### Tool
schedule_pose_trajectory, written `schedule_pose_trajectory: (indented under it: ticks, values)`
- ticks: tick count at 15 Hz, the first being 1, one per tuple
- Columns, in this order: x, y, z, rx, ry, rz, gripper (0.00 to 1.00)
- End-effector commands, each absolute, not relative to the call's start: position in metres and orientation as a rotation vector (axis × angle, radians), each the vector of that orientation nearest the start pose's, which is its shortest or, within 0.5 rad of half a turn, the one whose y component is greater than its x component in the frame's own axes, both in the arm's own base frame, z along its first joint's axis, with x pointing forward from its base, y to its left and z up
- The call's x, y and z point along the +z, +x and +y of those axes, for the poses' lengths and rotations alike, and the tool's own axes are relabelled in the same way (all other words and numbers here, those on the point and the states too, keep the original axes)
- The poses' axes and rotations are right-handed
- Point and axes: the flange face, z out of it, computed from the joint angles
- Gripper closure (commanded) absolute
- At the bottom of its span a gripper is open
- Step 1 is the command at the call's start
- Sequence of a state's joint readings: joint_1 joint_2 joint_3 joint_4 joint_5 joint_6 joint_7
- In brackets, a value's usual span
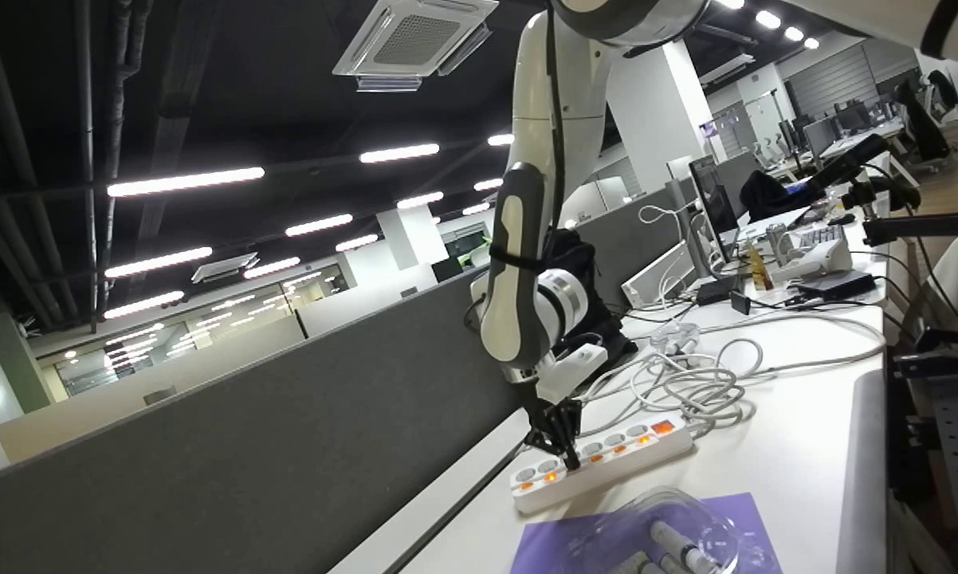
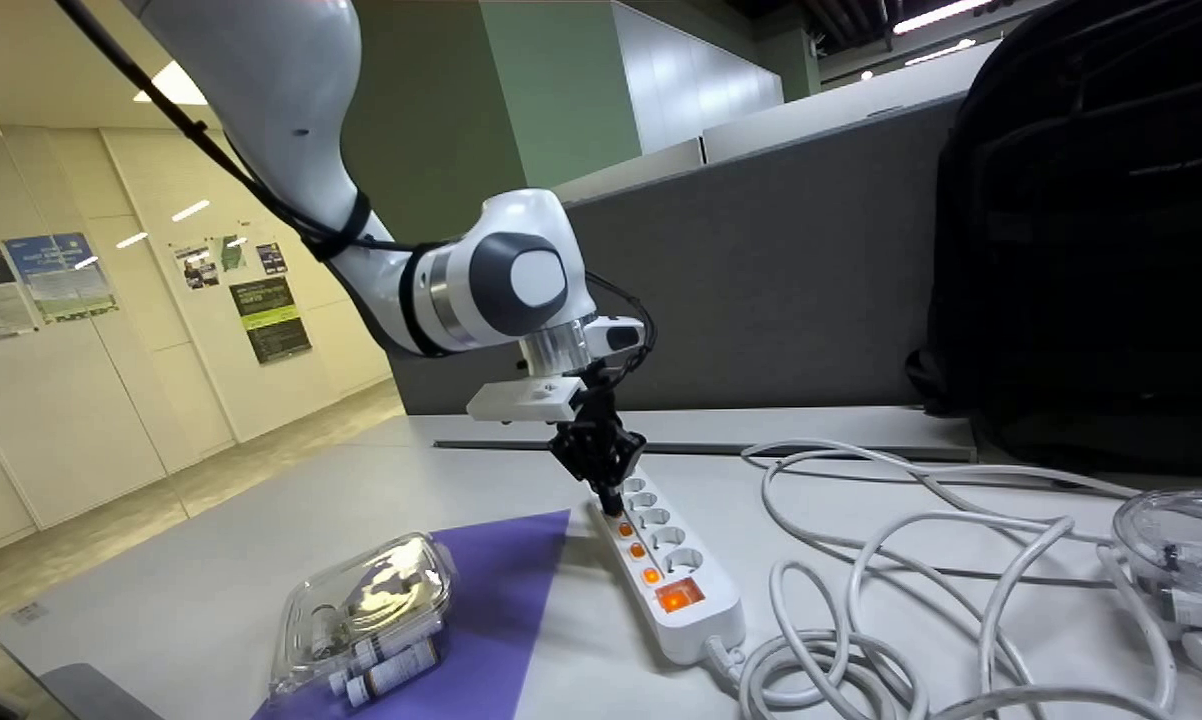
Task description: Turn off the third switch from the left
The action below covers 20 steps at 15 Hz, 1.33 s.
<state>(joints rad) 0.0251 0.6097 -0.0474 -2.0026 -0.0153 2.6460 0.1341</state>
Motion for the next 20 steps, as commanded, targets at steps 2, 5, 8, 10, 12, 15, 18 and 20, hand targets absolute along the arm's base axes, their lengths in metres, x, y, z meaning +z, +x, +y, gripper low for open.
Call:
schedule_pose_trajectory:
  ticks: [2,5,8,10,12,15,18,20]
  values:
    - [0.129,0.603,-0.037,0.008,-3.130,0.345,1.00]
    - [0.123,0.600,-0.047,0.036,-3.105,0.407,1.00]
    - [0.125,0.598,-0.050,0.095,-3.019,0.435,1.00]
    - [0.137,0.599,-0.048,0.106,-2.967,0.419,1.00]
    - [0.157,0.601,-0.043,0.072,-2.951,0.374,1.00]
    - [0.182,0.601,-0.031,0.027,-2.957,0.302,1.00]
    - [0.212,0.600,-0.016,-0.009,-2.967,0.267,1.00]
    - [0.232,0.598,-0.009,-0.034,-2.972,0.254,1.00]
